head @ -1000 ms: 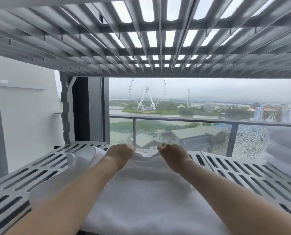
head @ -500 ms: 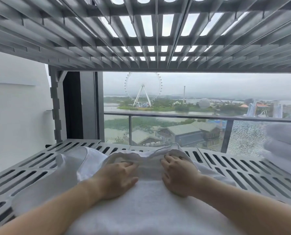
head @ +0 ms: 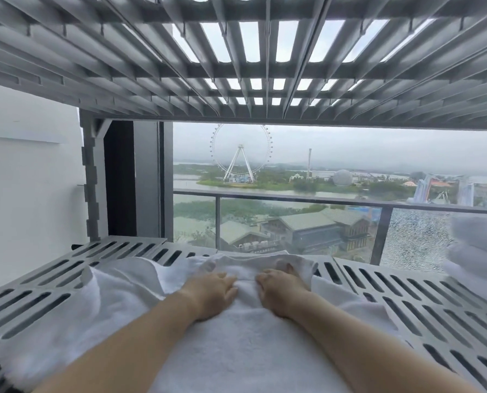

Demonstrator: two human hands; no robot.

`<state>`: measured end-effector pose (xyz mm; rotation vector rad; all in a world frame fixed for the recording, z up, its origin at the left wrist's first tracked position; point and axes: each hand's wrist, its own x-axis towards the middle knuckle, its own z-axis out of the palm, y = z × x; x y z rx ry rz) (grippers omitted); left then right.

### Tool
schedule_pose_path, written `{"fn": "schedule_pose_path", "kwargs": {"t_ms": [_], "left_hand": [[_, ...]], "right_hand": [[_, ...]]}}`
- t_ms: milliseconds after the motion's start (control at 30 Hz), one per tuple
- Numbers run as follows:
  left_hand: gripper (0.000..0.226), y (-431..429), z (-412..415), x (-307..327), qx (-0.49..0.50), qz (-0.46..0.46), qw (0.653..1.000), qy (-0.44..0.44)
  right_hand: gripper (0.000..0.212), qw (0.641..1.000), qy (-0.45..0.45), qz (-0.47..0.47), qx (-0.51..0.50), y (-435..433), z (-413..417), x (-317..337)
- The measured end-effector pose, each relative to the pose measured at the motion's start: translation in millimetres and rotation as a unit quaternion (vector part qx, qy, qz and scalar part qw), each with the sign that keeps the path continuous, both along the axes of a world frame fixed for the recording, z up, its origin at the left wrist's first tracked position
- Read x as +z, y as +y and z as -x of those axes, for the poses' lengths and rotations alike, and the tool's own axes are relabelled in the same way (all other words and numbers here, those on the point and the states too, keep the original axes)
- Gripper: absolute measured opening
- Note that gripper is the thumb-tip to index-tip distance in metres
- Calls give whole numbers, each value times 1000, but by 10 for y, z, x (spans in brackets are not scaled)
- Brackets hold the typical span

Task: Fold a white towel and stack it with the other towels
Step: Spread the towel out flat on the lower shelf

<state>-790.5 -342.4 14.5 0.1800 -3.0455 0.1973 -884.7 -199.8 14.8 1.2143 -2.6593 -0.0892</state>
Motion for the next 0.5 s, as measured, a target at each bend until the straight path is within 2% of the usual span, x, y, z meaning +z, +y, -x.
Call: {"fn": "schedule_pose_path", "kwargs": {"t_ms": [233,400,500], "left_hand": [[58,115,-200,42,-12,27,999,-15],[58,179,-321,8,-4,19,1000,-17],[55,184,-382,-4,-9,-2,1000,17]], "right_hand": [[47,995,-72,7,71,288,260,51],[38,995,-41,38,84,278,131,91],[36,984,-110,89,110,155,-103,77]]}}
